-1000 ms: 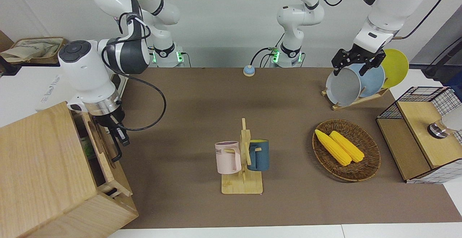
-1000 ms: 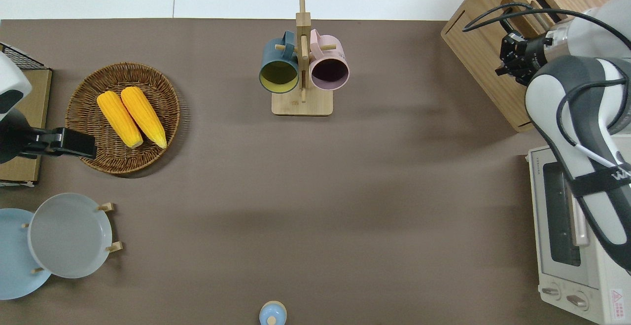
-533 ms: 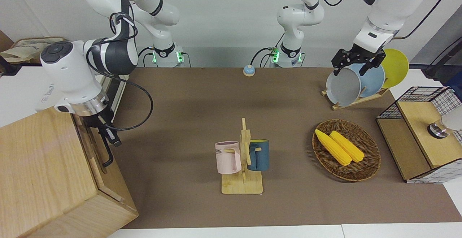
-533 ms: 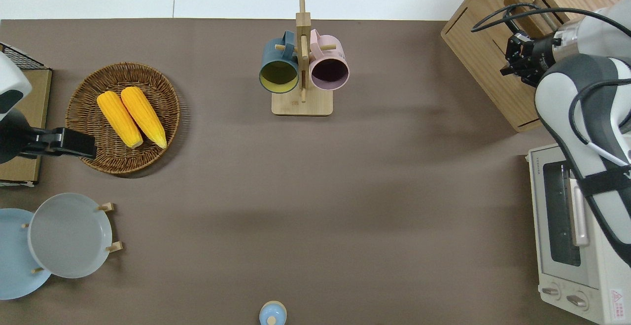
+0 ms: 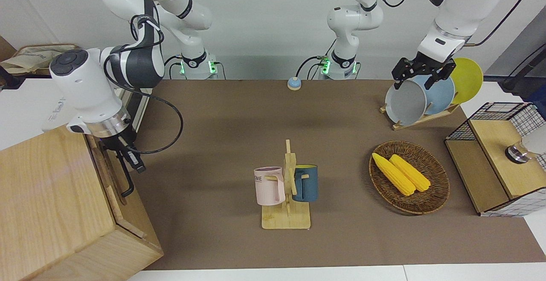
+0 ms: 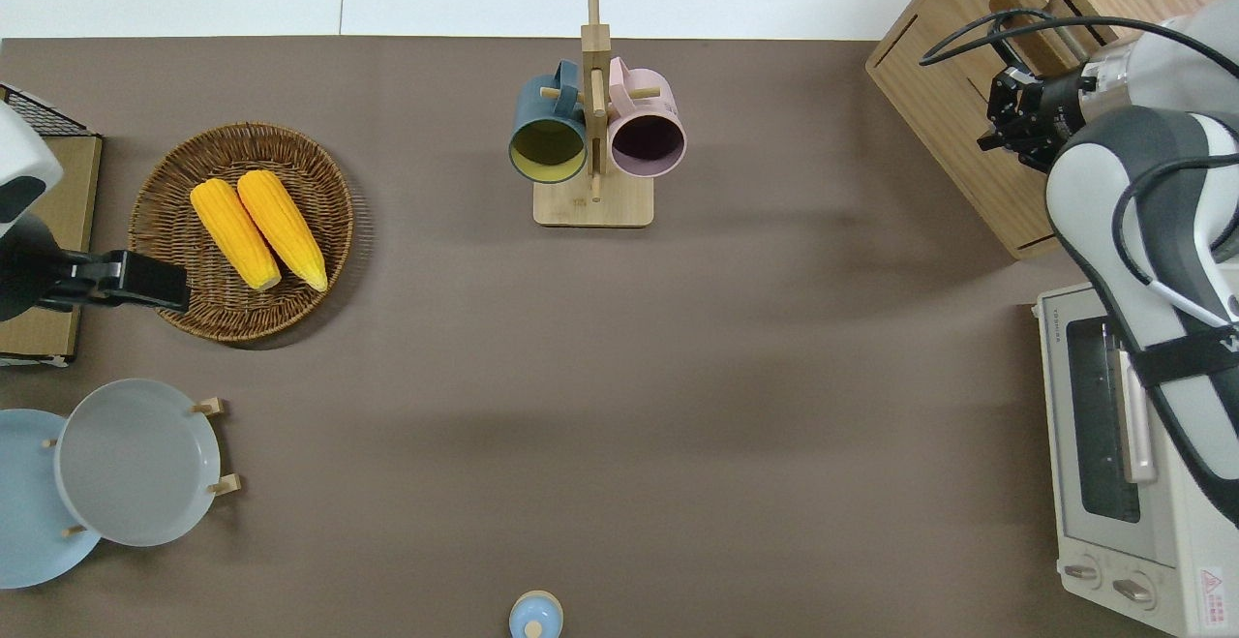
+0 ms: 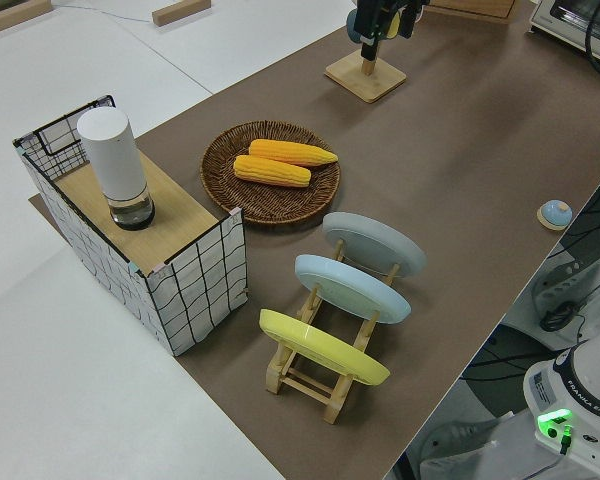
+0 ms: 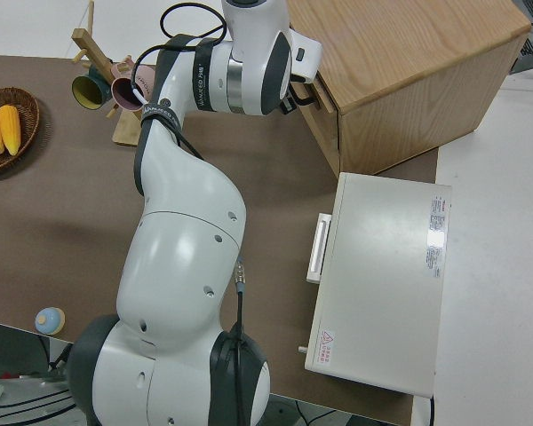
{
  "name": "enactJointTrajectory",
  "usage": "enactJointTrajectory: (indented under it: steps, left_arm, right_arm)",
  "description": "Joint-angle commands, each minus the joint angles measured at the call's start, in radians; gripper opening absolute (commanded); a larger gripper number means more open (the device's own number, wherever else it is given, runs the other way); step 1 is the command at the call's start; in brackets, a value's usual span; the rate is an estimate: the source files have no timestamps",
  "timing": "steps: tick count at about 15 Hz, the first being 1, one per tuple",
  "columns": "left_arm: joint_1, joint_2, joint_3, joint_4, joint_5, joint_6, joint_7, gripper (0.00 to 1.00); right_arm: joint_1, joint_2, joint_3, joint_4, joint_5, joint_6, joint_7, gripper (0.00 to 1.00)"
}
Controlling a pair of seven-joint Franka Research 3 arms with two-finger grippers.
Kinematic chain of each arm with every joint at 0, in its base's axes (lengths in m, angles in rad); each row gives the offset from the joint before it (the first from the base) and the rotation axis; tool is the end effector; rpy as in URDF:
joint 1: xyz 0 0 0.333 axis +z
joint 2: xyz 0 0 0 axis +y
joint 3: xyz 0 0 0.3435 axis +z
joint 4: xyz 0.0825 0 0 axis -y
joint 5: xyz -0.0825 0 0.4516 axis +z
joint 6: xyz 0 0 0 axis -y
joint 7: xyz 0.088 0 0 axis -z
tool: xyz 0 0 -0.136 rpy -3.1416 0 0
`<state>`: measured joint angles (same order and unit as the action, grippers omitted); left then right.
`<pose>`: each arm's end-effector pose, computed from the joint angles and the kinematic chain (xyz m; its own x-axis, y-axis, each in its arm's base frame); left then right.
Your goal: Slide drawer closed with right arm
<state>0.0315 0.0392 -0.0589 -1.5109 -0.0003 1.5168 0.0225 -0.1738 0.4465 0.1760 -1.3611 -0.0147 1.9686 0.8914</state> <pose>0.6289 -0.0166 0.6260 0.9982 -0.0499 -0.0332 -0.0498 -0.9988 0.0034 0.7887 -0.0230 0.4656 0.6106 -0.7899 0.0567 -0.7741 -0.6104 -0.1678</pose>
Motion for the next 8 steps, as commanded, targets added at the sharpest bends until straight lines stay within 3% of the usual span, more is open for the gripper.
enactJointTrajectory:
  steps: [1,3,8]
  left_arm:
    - [0.005,0.011,-0.007,0.024,0.017,-0.020,0.010,1.00]
    - [0.005,0.011,-0.007,0.026,0.017,-0.020,0.010,0.99]
    - [0.005,0.011,-0.007,0.026,0.017,-0.020,0.010,0.99]
  right_arm:
    - [0.034,0.008,0.005,0.022,0.007,-0.075,-0.025,0.000]
    - [0.082,-0.002,-0.001,0.022,0.002,-0.143,-0.016,0.000]
    - [0.129,-0.061,0.000,0.020,0.010,-0.186,-0.031,0.000]
